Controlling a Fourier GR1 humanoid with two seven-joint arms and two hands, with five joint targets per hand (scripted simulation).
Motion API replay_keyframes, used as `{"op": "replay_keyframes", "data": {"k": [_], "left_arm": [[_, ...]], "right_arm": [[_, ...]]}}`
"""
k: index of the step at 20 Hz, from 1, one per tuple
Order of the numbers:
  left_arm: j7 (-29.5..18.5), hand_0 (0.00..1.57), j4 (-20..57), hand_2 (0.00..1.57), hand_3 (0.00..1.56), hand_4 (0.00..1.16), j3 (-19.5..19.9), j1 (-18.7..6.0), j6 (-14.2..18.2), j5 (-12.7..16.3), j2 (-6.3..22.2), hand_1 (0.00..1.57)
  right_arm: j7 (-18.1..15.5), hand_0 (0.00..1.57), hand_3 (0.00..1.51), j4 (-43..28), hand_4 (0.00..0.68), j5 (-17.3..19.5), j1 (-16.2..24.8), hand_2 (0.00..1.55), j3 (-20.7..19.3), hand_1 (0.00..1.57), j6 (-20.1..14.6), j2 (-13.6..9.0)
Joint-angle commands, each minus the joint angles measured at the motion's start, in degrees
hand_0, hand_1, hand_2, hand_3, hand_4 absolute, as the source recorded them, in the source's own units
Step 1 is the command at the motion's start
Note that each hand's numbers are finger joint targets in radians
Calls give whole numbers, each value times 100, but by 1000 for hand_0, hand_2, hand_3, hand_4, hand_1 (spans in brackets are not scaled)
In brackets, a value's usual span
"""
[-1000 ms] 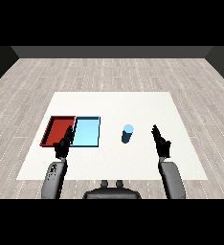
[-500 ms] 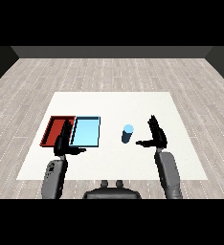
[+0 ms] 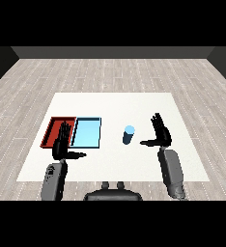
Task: Pick the blue can and put it in the blue box
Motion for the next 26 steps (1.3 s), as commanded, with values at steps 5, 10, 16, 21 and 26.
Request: {"op": "replay_keyframes", "data": {"k": [5, 10, 16, 21, 26], "left_arm": [[-40, 0, -211, 0, 0, 0, 14, 157, 50, -57, -56, 0], [-26, 0, 59, 0, 0, 0, -10, -239, 178, -115, -135, 0], [-155, 0, 130, 0, 0, 0, 256, -17, -156, 171, 58, 0], [145, 0, -132, 0, 0, 0, 389, -100, -290, 407, 202, 0], [59, 0, 74, 0, 0, 0, 426, -228, -182, 353, 158, 0]], "right_arm": [[-67, 0, 0, 95, 0, -115, 51, 0, -85, 0, 175, -49], [117, 0, 0, -36, 0, -62, -46, 0, 223, 0, -150, 385], [207, 0, 0, 286, 0, -98, -411, 0, 266, 0, -350, 559], [103, 0, 0, 386, 0, -275, -204, 0, 275, 0, -436, 758], [-915, 0, 0, 1873, 0, -386, -664, 0, 312, 0, -301, 761]]}}
